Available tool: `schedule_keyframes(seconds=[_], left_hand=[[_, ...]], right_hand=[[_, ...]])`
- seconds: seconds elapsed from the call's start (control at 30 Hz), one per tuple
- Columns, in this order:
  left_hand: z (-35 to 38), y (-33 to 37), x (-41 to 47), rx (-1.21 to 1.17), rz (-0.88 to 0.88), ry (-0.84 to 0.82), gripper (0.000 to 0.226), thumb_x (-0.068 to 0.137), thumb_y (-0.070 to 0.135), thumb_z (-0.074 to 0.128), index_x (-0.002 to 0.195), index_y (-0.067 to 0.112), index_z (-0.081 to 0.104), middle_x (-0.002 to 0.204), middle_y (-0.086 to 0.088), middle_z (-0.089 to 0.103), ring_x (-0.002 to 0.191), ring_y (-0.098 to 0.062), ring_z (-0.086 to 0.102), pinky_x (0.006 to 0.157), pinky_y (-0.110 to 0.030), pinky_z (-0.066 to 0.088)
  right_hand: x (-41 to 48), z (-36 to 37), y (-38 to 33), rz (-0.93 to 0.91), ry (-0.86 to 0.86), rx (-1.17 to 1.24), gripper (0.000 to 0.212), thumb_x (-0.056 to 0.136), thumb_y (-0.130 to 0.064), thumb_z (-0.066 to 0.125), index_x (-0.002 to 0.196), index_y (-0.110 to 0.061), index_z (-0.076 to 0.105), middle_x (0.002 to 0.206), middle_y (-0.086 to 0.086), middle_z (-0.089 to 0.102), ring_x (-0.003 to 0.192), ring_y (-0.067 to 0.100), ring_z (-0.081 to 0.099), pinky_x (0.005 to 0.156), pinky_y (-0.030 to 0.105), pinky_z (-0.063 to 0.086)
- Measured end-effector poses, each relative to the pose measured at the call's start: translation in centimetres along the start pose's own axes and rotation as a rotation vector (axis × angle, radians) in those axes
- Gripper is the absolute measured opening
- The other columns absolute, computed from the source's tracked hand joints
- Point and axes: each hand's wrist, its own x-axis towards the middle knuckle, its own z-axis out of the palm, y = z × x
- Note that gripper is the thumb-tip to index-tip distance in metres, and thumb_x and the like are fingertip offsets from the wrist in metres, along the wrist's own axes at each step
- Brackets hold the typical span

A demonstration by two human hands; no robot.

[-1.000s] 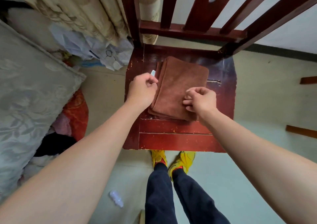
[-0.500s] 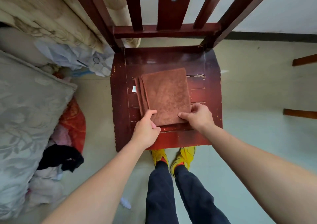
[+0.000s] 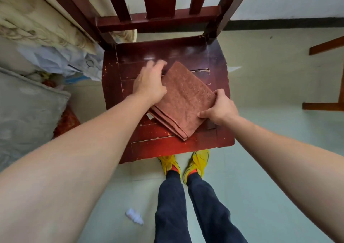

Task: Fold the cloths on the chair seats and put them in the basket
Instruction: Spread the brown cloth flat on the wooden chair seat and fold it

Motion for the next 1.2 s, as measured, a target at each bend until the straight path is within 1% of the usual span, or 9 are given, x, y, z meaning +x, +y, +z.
schedule_keyframes(seconds=[0.13, 0.23, 0.4, 0.63, 0.73, 0.87, 0.97, 1.07, 1.2], left_hand=[[0.1, 0.3, 2.3, 0.454, 0.376, -0.061, 0.105, 0.070, 0.014, 0.078, 0.151, 0.032, 0.013, 0.156, -0.008, 0.022, 0.134, -0.032, 0.030, 0.104, -0.045, 0.034], [0.3, 1.5, 3.1, 0.612, 0.502, -0.132, 0.110, 0.069, 0.020, 0.078, 0.152, 0.030, 0.007, 0.155, -0.008, 0.025, 0.136, -0.033, 0.028, 0.105, -0.046, 0.030], [-0.5, 1.1, 1.0, 0.605, 0.633, 0.023, 0.050, 0.065, 0.010, 0.072, 0.111, 0.013, 0.051, 0.107, -0.011, 0.055, 0.105, -0.034, 0.047, 0.084, -0.043, 0.037], [1.3, -2.7, -6.3, 0.631, 0.732, 0.121, 0.040, 0.058, -0.002, 0.065, 0.093, 0.007, 0.049, 0.089, -0.015, 0.053, 0.079, -0.033, 0.050, 0.064, -0.040, 0.036], [2.3, -4.1, -8.2, 0.685, 0.641, 0.036, 0.033, 0.066, 0.002, 0.069, 0.097, 0.007, 0.057, 0.096, -0.016, 0.056, 0.087, -0.035, 0.052, 0.069, -0.042, 0.042], [3.0, -4.4, -9.3, 0.698, 0.560, -0.029, 0.030, 0.086, 0.038, 0.058, 0.092, 0.010, 0.065, 0.102, -0.013, 0.059, 0.092, -0.033, 0.052, 0.075, -0.044, 0.041], [2.8, -3.6, -9.2, 0.653, 0.495, -0.044, 0.036, 0.096, 0.038, 0.044, 0.087, 0.014, 0.070, 0.094, -0.006, 0.060, 0.090, -0.028, 0.050, 0.075, -0.042, 0.034], [2.6, -2.5, -8.3, 0.658, 0.365, -0.117, 0.027, 0.092, 0.041, 0.055, 0.099, 0.019, 0.067, 0.102, -0.003, 0.060, 0.099, -0.025, 0.047, 0.081, -0.039, 0.034], [3.2, -1.6, -7.2, 0.699, 0.384, -0.069, 0.082, 0.071, 0.037, 0.079, 0.137, 0.015, 0.034, 0.140, -0.016, 0.039, 0.130, -0.034, 0.035, 0.100, -0.045, 0.035]], right_hand=[[0.4, 0.4, -0.1, -0.026, 0.049, -0.050, 0.066, 0.058, -0.038, 0.087, 0.106, -0.015, 0.048, 0.109, 0.009, 0.061, 0.102, 0.033, 0.059, 0.075, 0.035, 0.043], [-0.4, 0.7, 0.0, -0.210, 0.212, -0.083, 0.042, 0.066, -0.022, 0.076, 0.096, -0.019, 0.047, 0.102, 0.009, 0.058, 0.094, 0.034, 0.057, 0.072, 0.036, 0.041], [-2.8, 0.1, 1.3, -0.555, 0.396, -0.300, 0.036, 0.062, -0.004, 0.068, 0.092, -0.011, 0.048, 0.093, 0.011, 0.049, 0.088, 0.035, 0.049, 0.057, 0.039, 0.038], [-5.6, 1.4, 4.0, -0.858, 0.444, -0.608, 0.029, 0.068, -0.008, 0.068, 0.096, -0.012, 0.062, 0.096, 0.012, 0.061, 0.079, 0.033, 0.056, 0.061, 0.040, 0.042], [-6.6, 2.5, 5.0, -0.811, 0.336, -0.687, 0.031, 0.072, -0.013, 0.068, 0.102, -0.019, 0.063, 0.102, 0.009, 0.060, 0.085, 0.031, 0.055, 0.064, 0.040, 0.041], [-7.4, 3.2, 4.4, -0.777, 0.195, -0.733, 0.029, 0.076, -0.037, 0.066, 0.097, -0.018, 0.064, 0.099, 0.008, 0.058, 0.089, 0.030, 0.053, 0.067, 0.039, 0.038], [-7.1, 2.7, 3.5, -0.706, 0.034, -0.503, 0.032, 0.088, -0.047, 0.057, 0.100, -0.019, 0.068, 0.100, 0.005, 0.057, 0.095, 0.026, 0.054, 0.070, 0.037, 0.042], [-6.2, 2.0, 3.4, -0.549, -0.088, -0.386, 0.022, 0.089, -0.043, 0.059, 0.097, -0.023, 0.064, 0.106, -0.001, 0.057, 0.104, 0.023, 0.053, 0.074, 0.034, 0.045], [-5.5, 2.6, 3.2, -0.454, 0.106, -0.529, 0.059, 0.073, -0.050, 0.074, 0.116, -0.021, 0.047, 0.113, 0.006, 0.049, 0.105, 0.028, 0.047, 0.079, 0.041, 0.044]])
